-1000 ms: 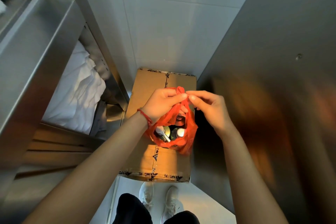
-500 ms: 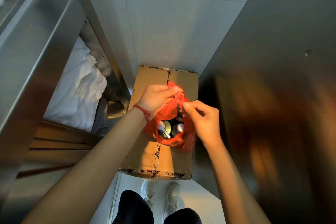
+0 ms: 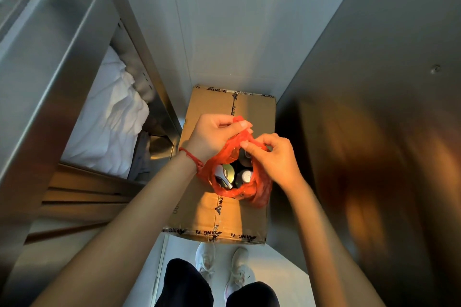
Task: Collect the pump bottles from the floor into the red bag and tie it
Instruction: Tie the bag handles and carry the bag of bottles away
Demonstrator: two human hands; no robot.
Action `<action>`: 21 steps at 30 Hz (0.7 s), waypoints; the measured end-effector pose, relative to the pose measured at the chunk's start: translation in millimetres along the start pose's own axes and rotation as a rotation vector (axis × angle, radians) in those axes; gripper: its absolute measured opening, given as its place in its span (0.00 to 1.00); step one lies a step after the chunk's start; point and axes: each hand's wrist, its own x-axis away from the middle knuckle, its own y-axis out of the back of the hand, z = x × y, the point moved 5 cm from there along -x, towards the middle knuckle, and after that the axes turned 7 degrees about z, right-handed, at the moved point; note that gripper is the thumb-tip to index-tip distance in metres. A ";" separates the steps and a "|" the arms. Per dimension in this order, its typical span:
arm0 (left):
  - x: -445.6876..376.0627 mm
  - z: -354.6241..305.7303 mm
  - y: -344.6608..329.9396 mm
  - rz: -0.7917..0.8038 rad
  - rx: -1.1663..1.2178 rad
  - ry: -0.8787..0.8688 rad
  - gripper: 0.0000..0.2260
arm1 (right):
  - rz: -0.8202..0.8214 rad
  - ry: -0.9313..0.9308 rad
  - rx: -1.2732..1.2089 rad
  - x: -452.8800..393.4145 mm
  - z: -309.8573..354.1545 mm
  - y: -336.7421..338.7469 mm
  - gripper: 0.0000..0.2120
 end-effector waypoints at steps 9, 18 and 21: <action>1.7 22.2 -4.7 -0.208 0.114 0.055 0.05 | -0.049 -0.262 -0.448 6.7 -9.8 -3.6 0.10; 11.3 30.6 -11.9 -0.292 0.187 0.075 0.04 | -0.176 -0.401 -0.924 11.3 -2.5 -13.8 0.02; 16.4 31.8 -9.5 -0.355 0.094 0.042 0.09 | -0.218 -0.381 -0.992 12.0 -3.4 -15.9 0.03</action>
